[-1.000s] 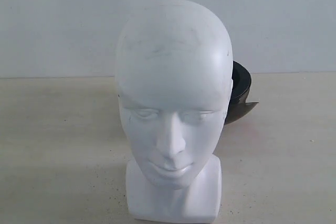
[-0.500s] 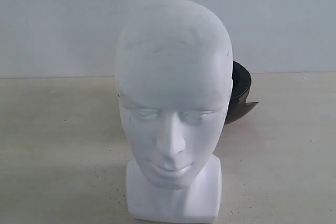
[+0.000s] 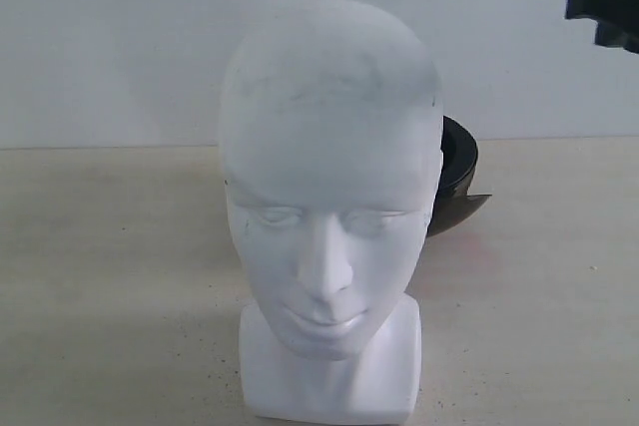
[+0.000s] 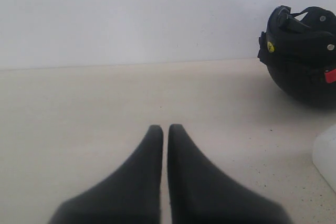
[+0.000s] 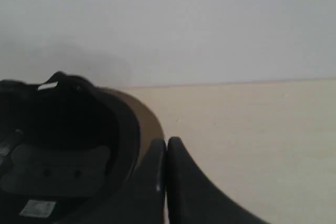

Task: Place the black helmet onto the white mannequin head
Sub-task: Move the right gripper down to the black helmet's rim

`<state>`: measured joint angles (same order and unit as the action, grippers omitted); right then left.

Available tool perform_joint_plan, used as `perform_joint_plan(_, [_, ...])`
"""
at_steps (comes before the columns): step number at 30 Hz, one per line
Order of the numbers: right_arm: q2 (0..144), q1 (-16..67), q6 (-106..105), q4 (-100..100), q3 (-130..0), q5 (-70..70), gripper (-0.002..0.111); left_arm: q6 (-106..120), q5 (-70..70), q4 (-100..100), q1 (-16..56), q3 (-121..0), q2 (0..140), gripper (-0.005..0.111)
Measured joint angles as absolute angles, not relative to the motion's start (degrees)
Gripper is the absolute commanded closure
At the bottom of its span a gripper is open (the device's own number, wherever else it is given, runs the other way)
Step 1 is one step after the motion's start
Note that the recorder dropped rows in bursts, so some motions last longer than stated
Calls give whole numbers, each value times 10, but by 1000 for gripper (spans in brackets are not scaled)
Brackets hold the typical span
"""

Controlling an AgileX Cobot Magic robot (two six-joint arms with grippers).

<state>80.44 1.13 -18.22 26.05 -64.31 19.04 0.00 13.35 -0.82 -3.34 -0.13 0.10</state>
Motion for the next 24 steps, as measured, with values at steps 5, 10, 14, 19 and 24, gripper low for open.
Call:
perform_joint_plan(5, [923, 11, -117, 224, -834, 384, 108, 0, 133, -8, -33, -1, 1, 102])
perform_joint_plan(10, [1025, 12, -58, 157, -1005, 547, 109, 0, 133, -8, -33, -1, 1, 102])
perform_joint_plan(14, [1088, 29, -52, 112, -1083, 638, 109, 0, 133, -8, -33, -1, 1, 102])
perform_joint_plan(19, [1139, 90, -47, 11, -1134, 666, 107, 0, 133, -8, -33, -1, 1, 102])
perform_joint_plan(24, [1164, 121, -27, -20, -1143, 634, 79, 0, 133, -8, -33, -1, 1, 102])
